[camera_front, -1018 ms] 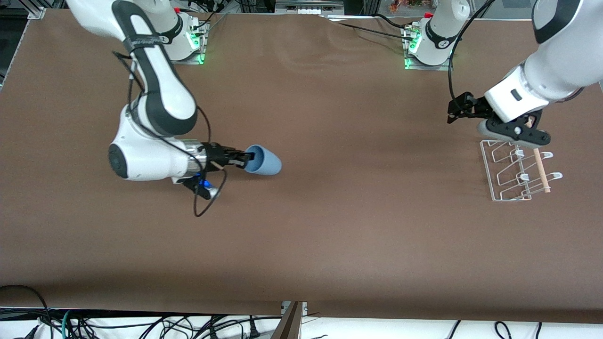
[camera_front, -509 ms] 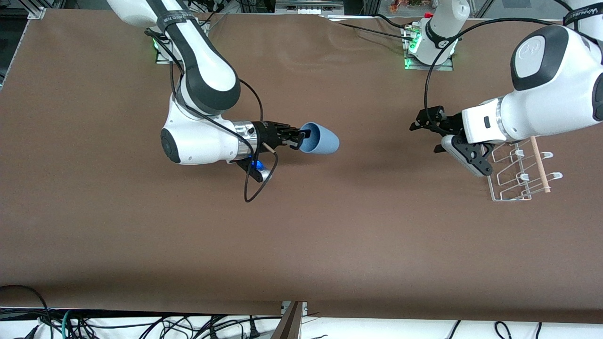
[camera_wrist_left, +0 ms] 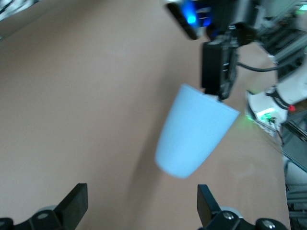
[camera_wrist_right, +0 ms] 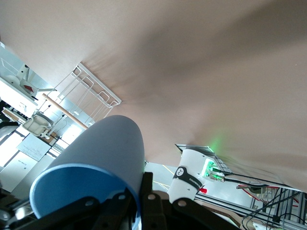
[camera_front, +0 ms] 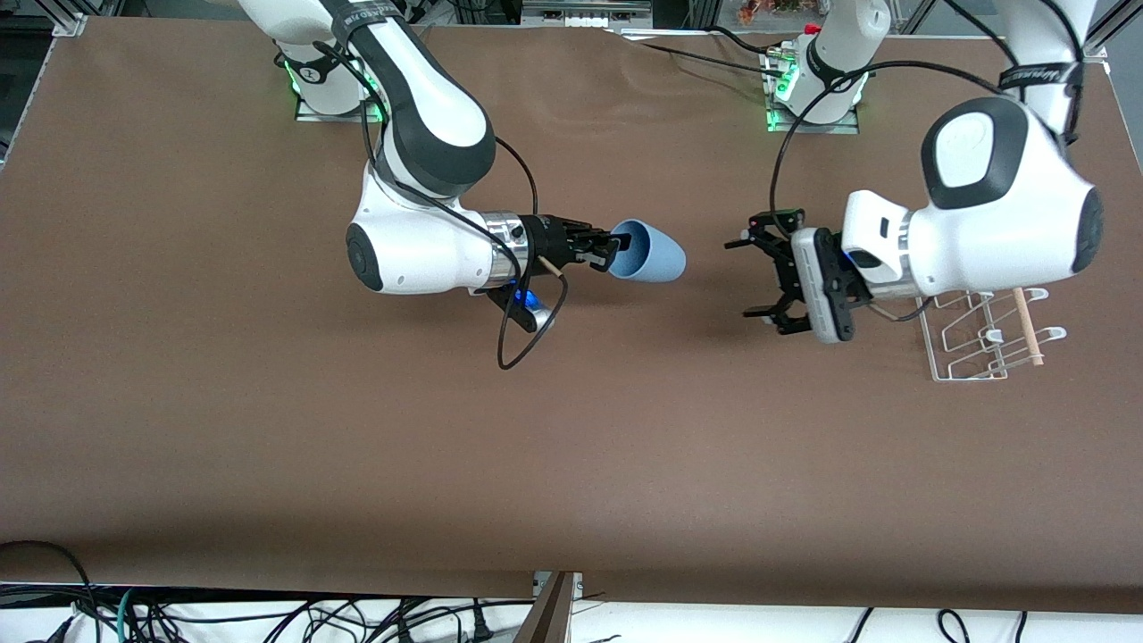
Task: Transfer cup to left arm and place on rack
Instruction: 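Close the left gripper around the cup's base beside the right gripper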
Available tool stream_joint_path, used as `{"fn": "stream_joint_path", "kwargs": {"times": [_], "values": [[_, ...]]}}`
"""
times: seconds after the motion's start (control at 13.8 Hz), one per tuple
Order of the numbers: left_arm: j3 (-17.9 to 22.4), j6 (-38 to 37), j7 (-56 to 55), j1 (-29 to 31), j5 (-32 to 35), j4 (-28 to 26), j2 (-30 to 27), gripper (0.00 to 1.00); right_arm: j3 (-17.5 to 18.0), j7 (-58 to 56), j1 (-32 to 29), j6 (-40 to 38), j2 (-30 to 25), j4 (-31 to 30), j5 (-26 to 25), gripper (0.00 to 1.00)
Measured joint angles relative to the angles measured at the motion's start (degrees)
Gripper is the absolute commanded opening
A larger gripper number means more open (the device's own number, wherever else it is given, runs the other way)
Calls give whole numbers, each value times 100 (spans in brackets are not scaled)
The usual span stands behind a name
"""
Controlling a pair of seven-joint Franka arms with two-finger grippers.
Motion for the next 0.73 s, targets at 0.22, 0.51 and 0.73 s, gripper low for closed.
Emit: {"fn": "stream_joint_path", "kwargs": {"times": [0.22,0.51,0.73], "values": [[-140,4,901,-14,-246,-83,175,100,-9,38,-10,15,25,48,1,0],[-265,274,1662,-38,-690,-210,234,100,-11,41,-12,17,115,129,3,0],[-565,657,1796,-102,-806,-459,246,100,-11,69,-12,18,124,163,4,0]]}}
